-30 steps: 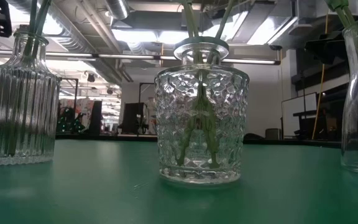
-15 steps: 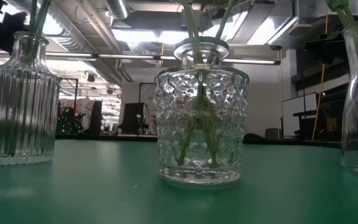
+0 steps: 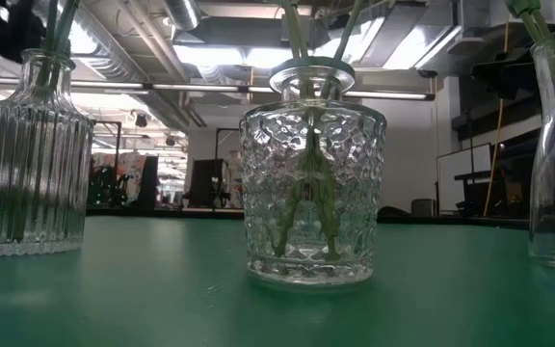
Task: Sort flowers into vase by color
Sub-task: Return to Home Position
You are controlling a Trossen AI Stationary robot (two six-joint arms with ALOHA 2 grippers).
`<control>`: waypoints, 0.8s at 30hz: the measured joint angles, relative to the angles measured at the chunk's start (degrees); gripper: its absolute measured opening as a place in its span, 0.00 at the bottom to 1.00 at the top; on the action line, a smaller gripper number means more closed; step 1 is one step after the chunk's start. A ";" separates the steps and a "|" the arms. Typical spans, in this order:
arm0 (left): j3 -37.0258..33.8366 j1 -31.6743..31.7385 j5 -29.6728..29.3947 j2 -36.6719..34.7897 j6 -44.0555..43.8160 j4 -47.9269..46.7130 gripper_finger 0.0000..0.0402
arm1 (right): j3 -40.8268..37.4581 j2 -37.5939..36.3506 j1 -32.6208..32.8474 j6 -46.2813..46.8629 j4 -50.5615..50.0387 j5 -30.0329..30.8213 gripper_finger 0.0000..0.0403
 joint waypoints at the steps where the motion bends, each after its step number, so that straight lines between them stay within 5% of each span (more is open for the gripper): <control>1: 0.00 1.44 1.16 0.00 -1.37 -0.86 0.50 | 0.00 0.00 0.00 0.00 0.00 0.00 0.52; 7: -0.02 11.66 13.92 0.00 -3.50 -2.56 0.50 | 0.00 0.00 0.00 0.03 0.04 0.00 0.52; 15: -0.02 22.87 13.53 0.00 -3.67 -5.22 0.50 | 0.00 0.00 0.00 0.98 0.35 0.09 0.52; 24: -0.02 24.79 11.72 0.04 1.15 -5.65 0.50 | -0.02 0.00 0.00 1.38 0.39 0.10 0.52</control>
